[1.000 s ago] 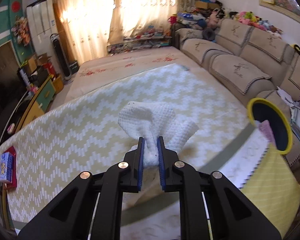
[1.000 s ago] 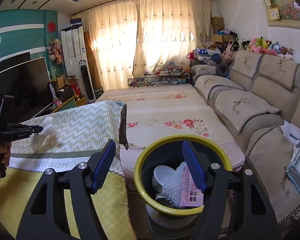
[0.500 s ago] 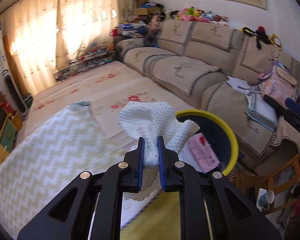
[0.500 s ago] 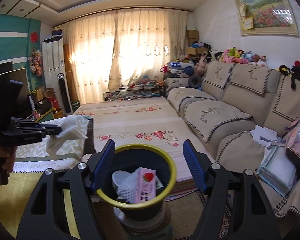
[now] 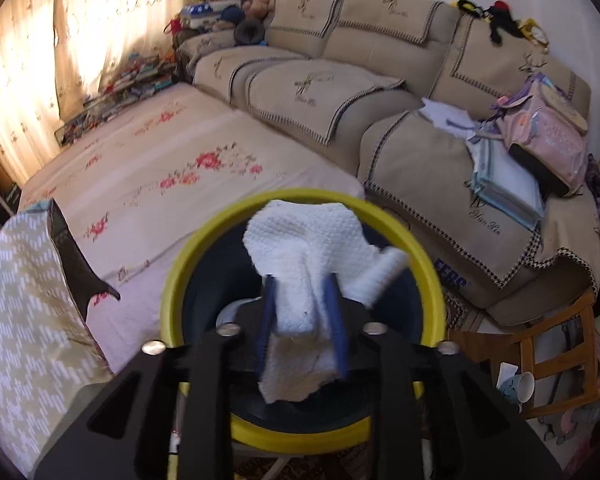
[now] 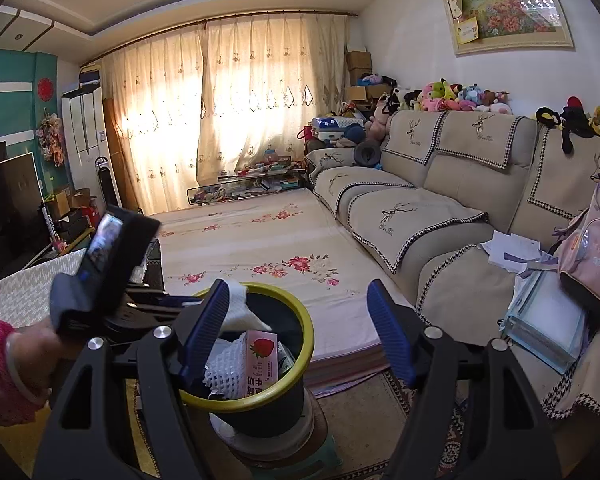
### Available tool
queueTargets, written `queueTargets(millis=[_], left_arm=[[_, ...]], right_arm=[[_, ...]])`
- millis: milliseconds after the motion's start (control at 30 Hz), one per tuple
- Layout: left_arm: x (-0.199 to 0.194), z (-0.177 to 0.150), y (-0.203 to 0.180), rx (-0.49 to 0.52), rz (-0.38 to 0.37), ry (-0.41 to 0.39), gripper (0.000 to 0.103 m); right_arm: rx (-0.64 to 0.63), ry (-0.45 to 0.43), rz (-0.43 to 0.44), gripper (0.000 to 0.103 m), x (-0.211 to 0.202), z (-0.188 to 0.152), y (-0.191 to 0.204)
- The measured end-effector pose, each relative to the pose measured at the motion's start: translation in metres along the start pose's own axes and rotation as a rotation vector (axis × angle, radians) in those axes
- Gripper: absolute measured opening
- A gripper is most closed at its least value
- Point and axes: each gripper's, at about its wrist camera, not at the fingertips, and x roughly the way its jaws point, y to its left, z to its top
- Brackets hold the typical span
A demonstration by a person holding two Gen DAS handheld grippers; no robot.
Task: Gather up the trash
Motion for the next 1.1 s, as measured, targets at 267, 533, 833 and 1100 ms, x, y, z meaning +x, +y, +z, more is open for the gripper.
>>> queueTargets(millis=[267, 533, 833, 1100], left_arm=[[-0.045, -0.034, 0.025, -0.1, 0.042, -0.021, 0.087], [-0.194, -0.125, 0.076, -0.292, 0.245, -0.213, 0.098], [-0.345, -0.268, 0.115, -0.499, 0.612, -0.342, 0.098], [-0.417, -0.353, 0.112, -0.641, 0.757, -0.397, 0.098]], right_arm=[[-0.011, 0.001, 0.038, 0.073, -0.007, -0.002, 0.014], [-0.073, 0.014, 0.143, 0.086, -0.021, -0.011, 0.06], [-0.09, -0.029, 0.263, 0.096, -0.066, -0.003, 0.112], [-0.123, -0.042, 0.317, 0.096, -0.101, 0.001, 0.136]])
